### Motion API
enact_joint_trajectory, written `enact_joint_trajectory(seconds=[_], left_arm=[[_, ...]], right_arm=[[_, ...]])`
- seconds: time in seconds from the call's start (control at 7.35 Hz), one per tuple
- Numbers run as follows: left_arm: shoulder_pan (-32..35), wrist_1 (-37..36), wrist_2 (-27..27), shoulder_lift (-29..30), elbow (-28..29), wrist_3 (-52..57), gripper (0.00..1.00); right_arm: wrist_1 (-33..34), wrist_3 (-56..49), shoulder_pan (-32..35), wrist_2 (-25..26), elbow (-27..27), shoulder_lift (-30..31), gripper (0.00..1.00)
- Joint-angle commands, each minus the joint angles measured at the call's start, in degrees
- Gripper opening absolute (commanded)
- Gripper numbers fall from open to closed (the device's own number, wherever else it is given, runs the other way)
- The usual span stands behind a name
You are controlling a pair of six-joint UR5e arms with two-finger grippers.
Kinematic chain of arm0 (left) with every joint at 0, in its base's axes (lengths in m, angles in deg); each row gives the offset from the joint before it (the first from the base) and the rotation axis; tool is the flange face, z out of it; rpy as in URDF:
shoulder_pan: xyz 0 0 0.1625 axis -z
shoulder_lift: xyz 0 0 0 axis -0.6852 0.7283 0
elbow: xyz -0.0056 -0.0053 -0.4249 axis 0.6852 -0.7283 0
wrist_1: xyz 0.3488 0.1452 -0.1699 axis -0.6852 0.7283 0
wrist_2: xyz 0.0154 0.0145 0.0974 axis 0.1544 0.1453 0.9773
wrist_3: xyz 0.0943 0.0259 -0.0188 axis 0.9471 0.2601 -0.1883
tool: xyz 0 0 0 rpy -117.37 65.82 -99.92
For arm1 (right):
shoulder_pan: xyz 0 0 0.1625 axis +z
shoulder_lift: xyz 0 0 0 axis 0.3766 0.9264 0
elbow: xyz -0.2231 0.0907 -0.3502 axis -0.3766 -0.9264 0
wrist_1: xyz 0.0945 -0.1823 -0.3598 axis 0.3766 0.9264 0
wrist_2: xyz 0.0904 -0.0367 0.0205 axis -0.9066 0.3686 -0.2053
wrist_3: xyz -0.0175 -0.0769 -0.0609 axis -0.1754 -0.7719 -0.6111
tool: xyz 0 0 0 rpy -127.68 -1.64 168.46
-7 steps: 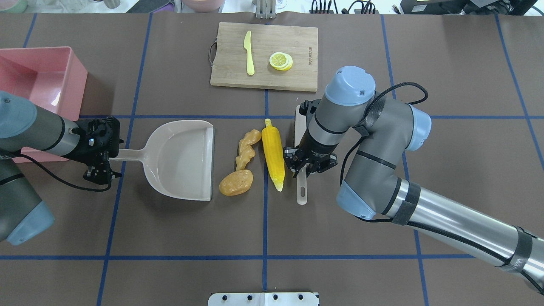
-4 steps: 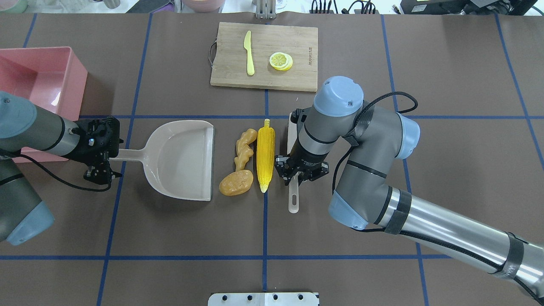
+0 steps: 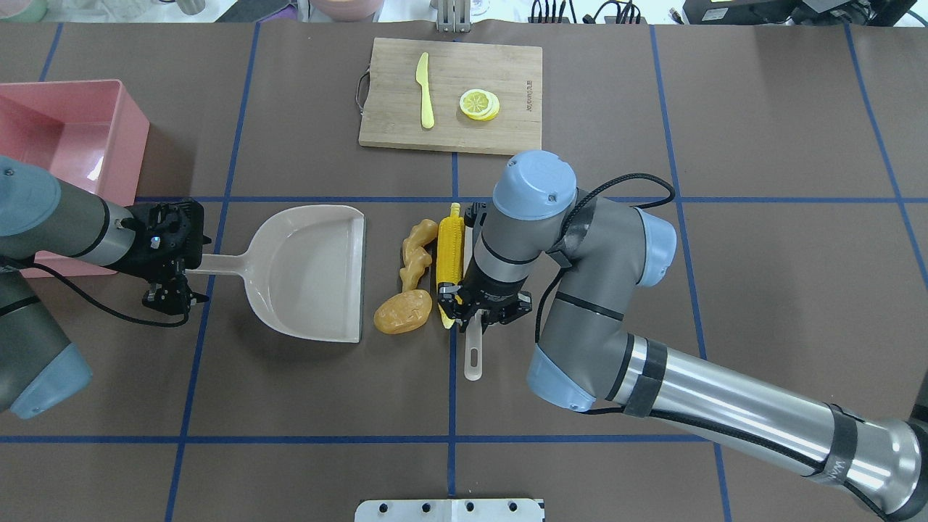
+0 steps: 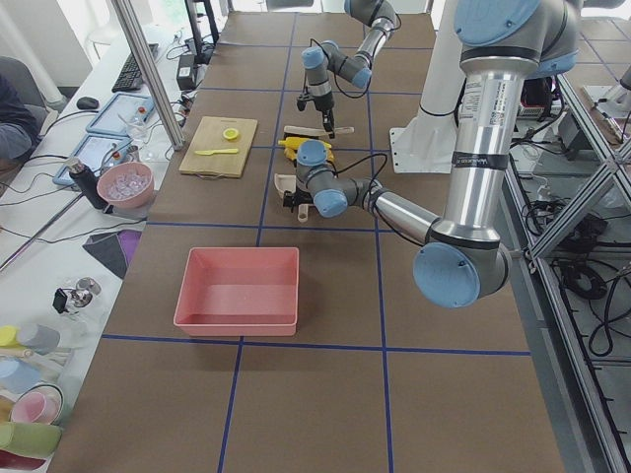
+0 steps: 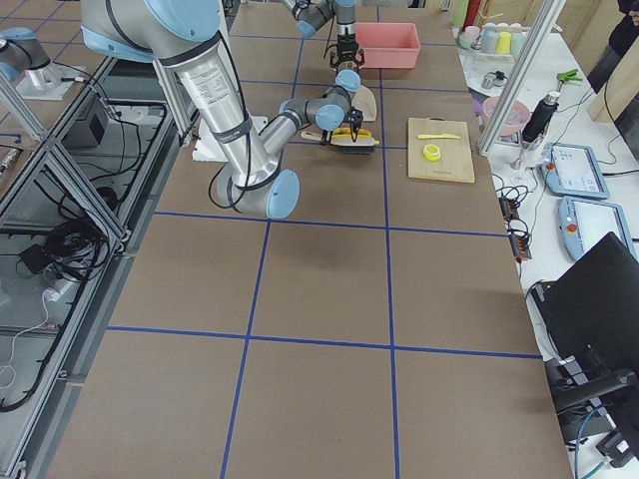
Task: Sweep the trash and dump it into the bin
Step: 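Sweep the corn, ginger and potato into the dustpan with the right gripper's brush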
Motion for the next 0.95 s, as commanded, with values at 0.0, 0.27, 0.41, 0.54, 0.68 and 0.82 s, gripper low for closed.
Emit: enact_joint_trajectory(seconds=[0.0,0.27,0.41,0.54,0.68,0.82], left_arm=[[0.2,0.2,0.0,-0.6,-0.5,0.0,0.97],[0.2,0.3,-0.2,-0.6,-0.7,0.1,0.97],[0.2,0.3,-0.1,-0.6,-0.7,0.1,0.97],[0.2,0.3,0.0,-0.6,-0.7,0.1,0.97],[0.2,0.3,0.0,-0.6,-0.7,0.1,0.97],[0.2,0.3,0.0,-0.6,-0.8,0.1,0.97]], right_arm=[[0.0,0.9,-1.3,0.0,-5.8,-5.1,0.0],[-0.3,1.0,-2.0,0.0,-8.9,-7.6,0.0],[-0.5,1.9,-2.4,-0.2,-9.7,-9.0,0.0],[-0.5,2.7,-2.4,-0.6,-9.7,-9.9,0.0],[-0.7,2.9,-2.6,-0.6,-10.3,-11.2,0.0],[-1.1,3.4,-3.0,-0.6,-10.7,-12.1,0.0]])
